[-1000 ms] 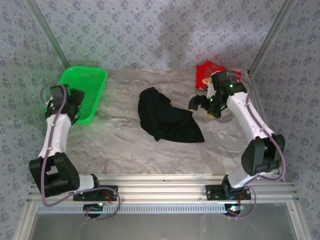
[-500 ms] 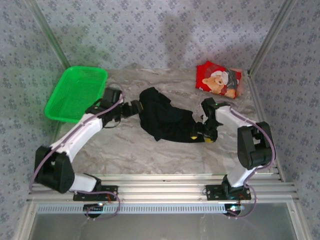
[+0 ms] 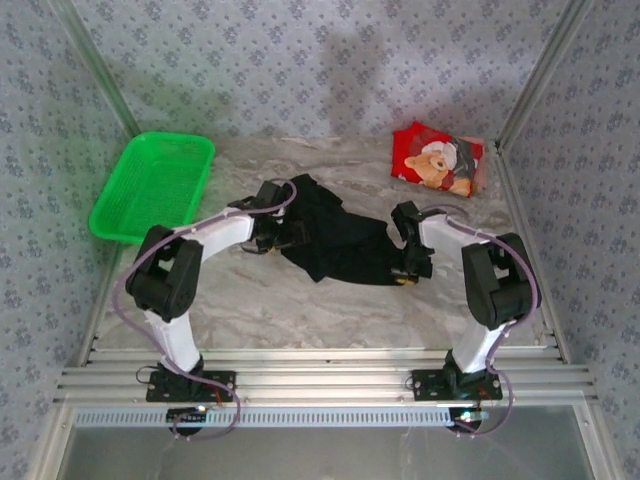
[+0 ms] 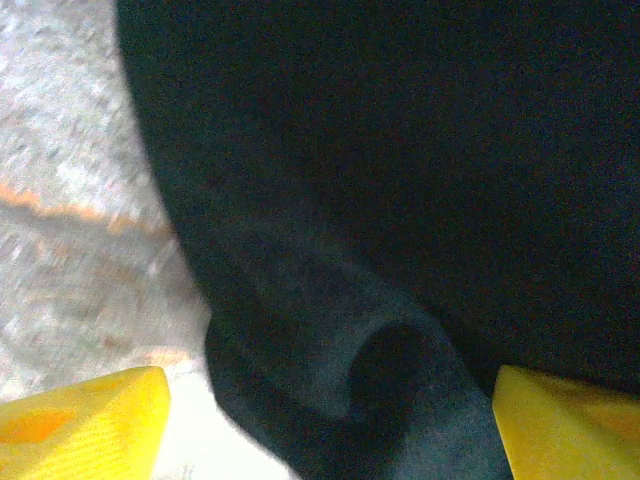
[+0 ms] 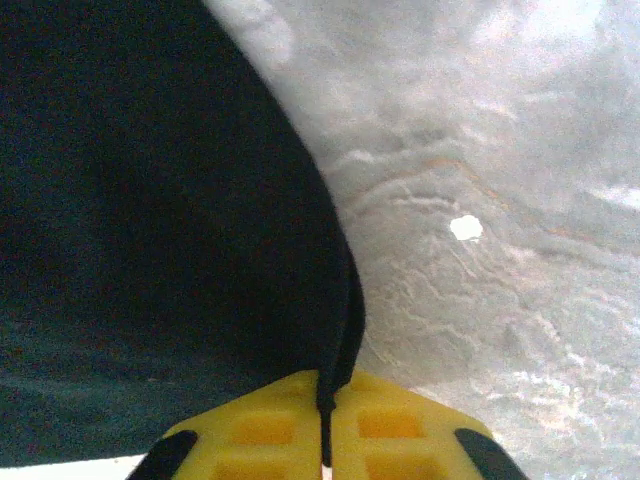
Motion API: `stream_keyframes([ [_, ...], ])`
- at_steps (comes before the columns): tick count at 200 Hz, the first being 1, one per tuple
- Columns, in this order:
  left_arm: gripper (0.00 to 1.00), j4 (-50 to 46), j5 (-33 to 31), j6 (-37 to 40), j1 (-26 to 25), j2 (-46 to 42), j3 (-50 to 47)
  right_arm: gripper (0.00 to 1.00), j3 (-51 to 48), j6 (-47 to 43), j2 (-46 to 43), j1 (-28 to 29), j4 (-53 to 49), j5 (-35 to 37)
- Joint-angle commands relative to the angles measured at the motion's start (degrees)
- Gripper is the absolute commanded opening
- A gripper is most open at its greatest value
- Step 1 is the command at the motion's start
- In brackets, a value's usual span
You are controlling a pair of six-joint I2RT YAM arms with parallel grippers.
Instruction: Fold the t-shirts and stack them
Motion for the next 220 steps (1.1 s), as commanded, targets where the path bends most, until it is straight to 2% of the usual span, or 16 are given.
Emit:
stream_keyframes([
  [1, 0.75, 2.5, 0.9, -0.1, -0.3, 4.0, 3.4, 0.00, 2.0, 0.7, -0.3, 1.5, 8.5, -3.1],
  [10, 0.61, 3.6, 1.5, 0.3, -0.2, 5.6, 4.6, 0.00, 2.1, 0.8, -1.3, 1.5, 8.7, -4.1],
  [31, 0.13, 1.4, -0.2, 1.1, 0.1, 6.3, 7.6, 0.00, 2.6, 1.1, -5.1, 1.6, 8.3, -6.5],
  [41, 0.00, -0.2, -2.5, 1.9, 0.5, 4.0, 8.4, 0.00, 3.4, 0.8, -7.5, 1.6, 6.9, -7.2],
  [68, 0.00, -6.9, -8.1, 4.4, 2.5, -6.1, 10.1, 0.00, 7.1, 1.2, -15.8, -0.3, 2.2, -10.9],
  [97, 0.00, -14.6, -8.8, 5.9, 6.0, -16.7, 13.2, 0.00, 15.2, 3.6, -22.8, -3.6, 0.3, -18.4],
  [123, 0.00, -20.7, -8.8, 8.4, 8.0, -21.9, 18.3, 0.00, 22.8, 3.1, -25.0, -5.6, -1.5, -22.9],
  [158, 0.00, -25.5, -5.0, 9.5, 13.1, -23.1, 25.9, 0.00, 30.1, 3.9, -26.1, -10.9, -2.0, -26.9],
  [186, 0.01, -26.2, -3.9, 11.6, 15.2, -21.1, 32.8, 0.00, 35.0, 4.7, -25.2, -14.7, 1.2, -31.3],
  [220, 0.00, -31.4, -2.8, 13.2, 17.2, -13.7, 51.3, 0.00, 44.2, 7.9, -20.6, -18.1, 4.7, -36.0],
])
